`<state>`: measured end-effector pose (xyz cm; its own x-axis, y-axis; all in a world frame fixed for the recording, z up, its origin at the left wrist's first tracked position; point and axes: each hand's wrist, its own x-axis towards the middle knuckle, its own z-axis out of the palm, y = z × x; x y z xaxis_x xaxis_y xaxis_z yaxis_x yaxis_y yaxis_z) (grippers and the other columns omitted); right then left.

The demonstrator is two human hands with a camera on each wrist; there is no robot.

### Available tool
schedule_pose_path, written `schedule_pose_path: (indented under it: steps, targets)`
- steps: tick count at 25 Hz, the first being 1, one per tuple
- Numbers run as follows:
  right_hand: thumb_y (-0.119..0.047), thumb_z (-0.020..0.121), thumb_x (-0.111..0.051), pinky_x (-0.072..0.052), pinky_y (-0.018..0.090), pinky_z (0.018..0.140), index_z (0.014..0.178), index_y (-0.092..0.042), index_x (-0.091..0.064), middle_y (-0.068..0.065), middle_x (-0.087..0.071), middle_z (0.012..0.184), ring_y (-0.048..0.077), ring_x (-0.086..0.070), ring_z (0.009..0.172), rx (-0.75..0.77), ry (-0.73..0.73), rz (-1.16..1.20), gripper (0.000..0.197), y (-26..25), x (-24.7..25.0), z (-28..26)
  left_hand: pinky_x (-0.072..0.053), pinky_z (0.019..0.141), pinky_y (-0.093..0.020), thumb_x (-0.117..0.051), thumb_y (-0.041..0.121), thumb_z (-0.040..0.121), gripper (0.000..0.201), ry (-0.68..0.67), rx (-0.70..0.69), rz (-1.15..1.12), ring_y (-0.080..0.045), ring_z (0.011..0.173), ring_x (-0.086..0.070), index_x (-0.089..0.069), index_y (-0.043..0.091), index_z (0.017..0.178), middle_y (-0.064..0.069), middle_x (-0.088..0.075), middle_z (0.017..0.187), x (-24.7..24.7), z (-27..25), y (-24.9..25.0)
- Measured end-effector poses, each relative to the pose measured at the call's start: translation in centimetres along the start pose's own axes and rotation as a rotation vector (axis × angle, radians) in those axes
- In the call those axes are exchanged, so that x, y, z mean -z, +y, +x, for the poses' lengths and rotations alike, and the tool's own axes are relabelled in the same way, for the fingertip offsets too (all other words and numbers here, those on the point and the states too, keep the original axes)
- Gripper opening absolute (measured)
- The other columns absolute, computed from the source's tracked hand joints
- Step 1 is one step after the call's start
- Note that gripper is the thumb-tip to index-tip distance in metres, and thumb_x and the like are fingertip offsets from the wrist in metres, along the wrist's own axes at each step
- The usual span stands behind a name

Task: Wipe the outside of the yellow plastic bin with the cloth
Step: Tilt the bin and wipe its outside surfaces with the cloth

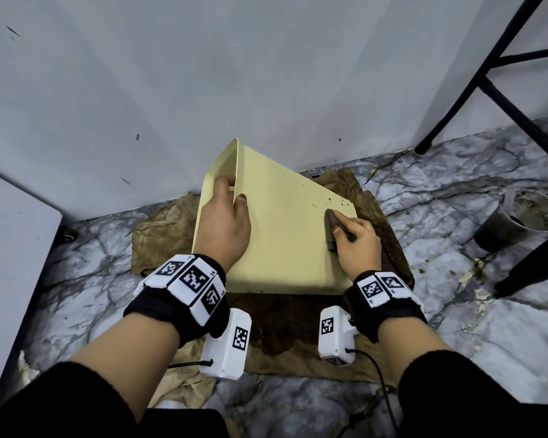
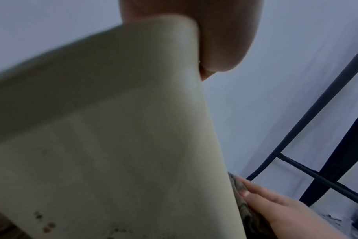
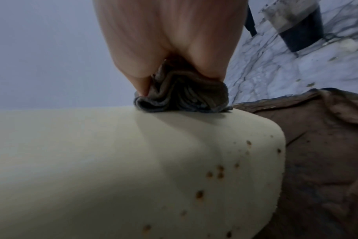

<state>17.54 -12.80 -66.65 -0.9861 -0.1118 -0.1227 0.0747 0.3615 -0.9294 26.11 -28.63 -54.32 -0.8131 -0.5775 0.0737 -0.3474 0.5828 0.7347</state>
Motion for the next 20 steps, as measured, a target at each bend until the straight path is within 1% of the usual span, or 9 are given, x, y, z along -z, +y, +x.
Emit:
schedule_pose_path:
  steps: [3,5,6,8,11,12,14,17,20]
  targets:
    - [-0.017,0.088,-0.053,-0.035,0.041,0.106,0.117,-0.024,-0.06,0.009,-0.054,0.122,0.035,-0.046,0.113,-0.042,0.005,-0.058,0.03,1.1,0.6,0.2,-0.028,0.06,-0.026,-0.035,0.012,0.094,0.024,-0.018,0.042,0.003,-0.021,0.078,-0.051,-0.036,0.01,0.118,-0.004,-0.059,0.095,0.2,0.2,-0.1]
    - [-0.016,0.088,-0.052,-0.033,0.042,0.106,0.118,-0.023,-0.059,0.011,-0.054,0.123,0.035,-0.046,0.112,-0.046,0.01,-0.088,0.031,1.4,0.9,0.1,-0.03,0.053,-0.026,-0.033,0.01,0.094,0.025,-0.067,0.039,0.019,-0.019,0.07,-0.05,-0.032,0.008,0.119,-0.006,-0.057,0.095,0.4,0.3,0.1]
    - [-0.016,0.088,-0.053,-0.032,0.043,0.106,0.118,-0.023,-0.059,0.012,-0.054,0.123,0.035,-0.047,0.111,-0.039,0.016,-0.098,0.031,1.5,0.9,0.1,-0.032,0.046,-0.019,-0.033,0.009,0.094,0.028,-0.104,0.046,0.028,-0.013,0.066,-0.048,-0.03,0.008,0.122,-0.006,-0.055,0.093,0.5,0.5,0.3]
    - [-0.015,0.088,-0.053,-0.033,0.044,0.105,0.118,-0.023,-0.059,0.013,-0.054,0.123,0.034,-0.048,0.11,-0.026,0.029,-0.097,0.031,1.5,1.0,-0.1,-0.032,0.044,-0.005,-0.031,0.009,0.094,0.034,-0.175,0.086,0.035,-0.003,0.066,-0.045,-0.026,0.011,0.127,-0.003,-0.051,0.093,0.9,0.8,0.8]
    - [-0.015,0.087,-0.054,-0.036,0.04,0.103,0.117,-0.024,-0.06,0.01,-0.055,0.122,0.034,-0.047,0.11,-0.026,0.016,-0.08,0.031,1.3,0.8,-0.3,-0.031,0.059,-0.025,-0.033,0.014,0.095,0.033,-0.141,0.133,-0.041,-0.017,0.076,-0.048,-0.03,0.014,0.128,-0.002,-0.052,0.102,1.0,0.7,1.1]
    - [-0.015,0.087,-0.054,-0.038,0.038,0.102,0.116,-0.023,-0.06,0.009,-0.055,0.121,0.034,-0.047,0.111,-0.019,0.0,-0.071,0.031,1.0,0.6,-0.4,-0.028,0.06,-0.024,-0.033,0.016,0.096,0.032,-0.102,0.138,-0.063,-0.018,0.081,-0.047,-0.033,0.013,0.127,0.0,-0.051,0.102,0.9,0.6,1.0]
    - [-0.014,0.086,-0.055,-0.04,0.039,0.101,0.114,-0.023,-0.062,0.009,-0.057,0.118,0.034,-0.048,0.11,0.027,-0.015,-0.038,0.03,0.0,0.1,-0.7,-0.027,0.058,-0.023,-0.034,0.017,0.096,0.031,-0.048,0.134,-0.112,-0.018,0.084,-0.047,-0.037,0.015,0.127,0.002,-0.052,0.099,0.7,0.3,1.0]
    - [-0.013,0.084,-0.057,-0.042,0.042,0.099,0.112,-0.022,-0.063,0.008,-0.059,0.112,0.033,-0.05,0.109,0.149,0.003,0.024,0.03,-2.9,-1.0,-1.3,-0.037,0.059,-0.024,-0.036,0.018,0.095,0.026,-0.06,0.057,-0.137,-0.019,0.075,-0.057,-0.042,0.022,0.12,-0.001,-0.061,0.084,0.7,0.1,1.1]
    - [-0.014,0.083,-0.057,-0.044,0.042,0.095,0.112,-0.023,-0.063,0.006,-0.059,0.107,0.032,-0.051,0.104,0.304,0.008,0.109,0.031,-6.4,-2.3,-2.4,-0.034,0.049,-0.012,-0.037,0.017,0.095,0.024,-0.045,-0.032,-0.063,-0.005,0.061,-0.052,-0.044,0.021,0.118,0.005,-0.056,0.068,0.4,-0.1,1.4]
